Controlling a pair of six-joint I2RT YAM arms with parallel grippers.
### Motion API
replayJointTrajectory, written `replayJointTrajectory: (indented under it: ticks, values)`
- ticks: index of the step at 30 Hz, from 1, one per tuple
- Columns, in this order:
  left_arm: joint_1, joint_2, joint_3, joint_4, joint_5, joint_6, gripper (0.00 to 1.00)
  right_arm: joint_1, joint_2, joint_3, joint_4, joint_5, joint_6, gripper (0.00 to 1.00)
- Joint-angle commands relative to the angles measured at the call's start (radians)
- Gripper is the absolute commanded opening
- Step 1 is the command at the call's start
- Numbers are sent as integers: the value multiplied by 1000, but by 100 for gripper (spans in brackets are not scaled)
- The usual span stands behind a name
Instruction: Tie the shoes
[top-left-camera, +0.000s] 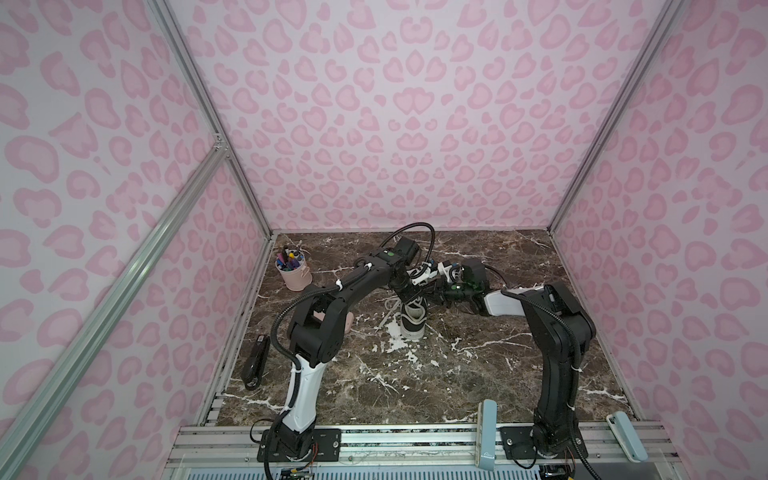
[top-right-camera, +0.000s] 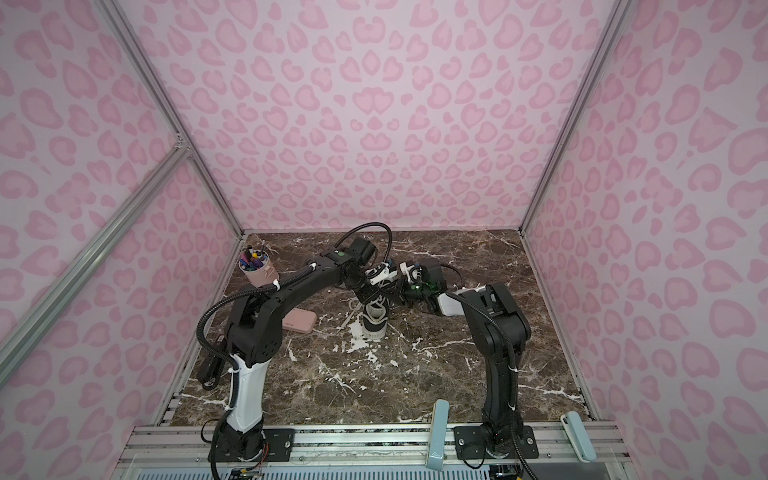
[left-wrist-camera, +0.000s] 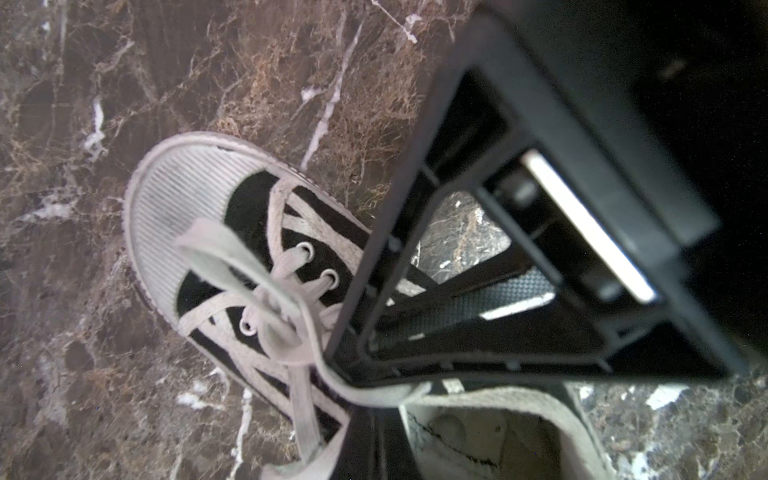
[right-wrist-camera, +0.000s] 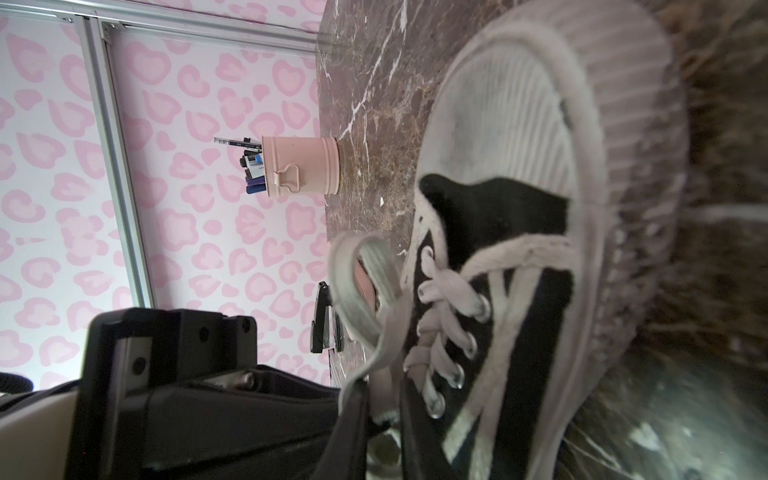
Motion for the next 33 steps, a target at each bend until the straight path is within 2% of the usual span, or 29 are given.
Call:
replayJointTrajectory:
  ticks: [1, 7, 20, 33]
  values:
    - [-2, -9, -5, -1, 22, 2, 4, 2, 14, -14, 44, 2, 24, 17]
    - [-3, -13, -15, 15, 40, -11, 4, -1, 12, -23, 50, 6, 26, 22]
    - [-6, -14, -14, 40, 73, -33, 4, -3, 6, -39, 63, -3, 29, 20]
    - [-3, -9, -18, 36, 44, -38, 4, -3, 5, -49, 103, -9, 52, 4]
